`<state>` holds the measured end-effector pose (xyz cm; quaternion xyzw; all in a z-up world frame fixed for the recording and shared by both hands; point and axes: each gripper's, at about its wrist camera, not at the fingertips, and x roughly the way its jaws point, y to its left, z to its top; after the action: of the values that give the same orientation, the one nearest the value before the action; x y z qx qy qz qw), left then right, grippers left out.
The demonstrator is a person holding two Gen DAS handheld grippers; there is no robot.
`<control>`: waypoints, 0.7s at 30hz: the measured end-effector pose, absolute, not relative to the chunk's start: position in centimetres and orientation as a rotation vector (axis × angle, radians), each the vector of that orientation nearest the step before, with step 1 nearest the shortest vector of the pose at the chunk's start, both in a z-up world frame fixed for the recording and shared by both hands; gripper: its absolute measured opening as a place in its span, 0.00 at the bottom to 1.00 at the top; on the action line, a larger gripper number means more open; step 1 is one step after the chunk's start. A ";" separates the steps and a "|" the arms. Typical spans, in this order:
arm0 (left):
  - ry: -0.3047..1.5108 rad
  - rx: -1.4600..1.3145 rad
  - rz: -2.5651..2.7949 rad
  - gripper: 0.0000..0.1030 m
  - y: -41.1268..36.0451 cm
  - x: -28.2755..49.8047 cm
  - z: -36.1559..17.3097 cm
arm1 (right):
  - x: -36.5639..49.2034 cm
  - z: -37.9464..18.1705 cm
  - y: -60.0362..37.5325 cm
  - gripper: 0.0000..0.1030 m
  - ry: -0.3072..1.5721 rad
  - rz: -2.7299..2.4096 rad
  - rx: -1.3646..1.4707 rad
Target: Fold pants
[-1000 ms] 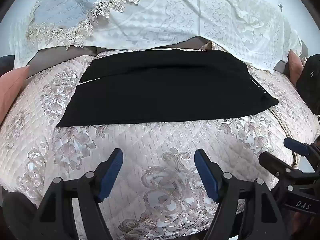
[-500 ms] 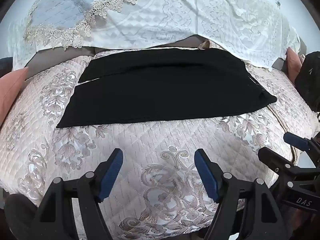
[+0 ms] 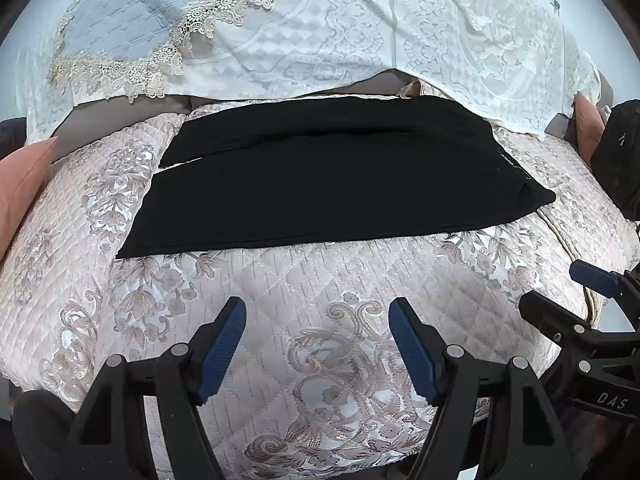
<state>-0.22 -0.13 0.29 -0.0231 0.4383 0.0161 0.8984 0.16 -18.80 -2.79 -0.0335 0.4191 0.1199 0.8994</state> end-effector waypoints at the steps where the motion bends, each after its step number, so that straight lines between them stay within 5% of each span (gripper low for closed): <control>1: 0.908 -0.046 0.035 0.74 -0.1 -0.2 0.3 | 0.2 -2.8 -18.8 0.88 0.867 0.248 -0.068; 21: 0.918 -0.056 0.033 0.74 0.0 -0.3 0.0 | 0.1 -2.8 -18.5 0.88 0.871 0.249 -0.071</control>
<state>-0.28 0.00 -0.03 -0.0270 0.4430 0.0159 0.8960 0.10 -18.54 -2.77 -0.0341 0.4208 0.1202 0.8985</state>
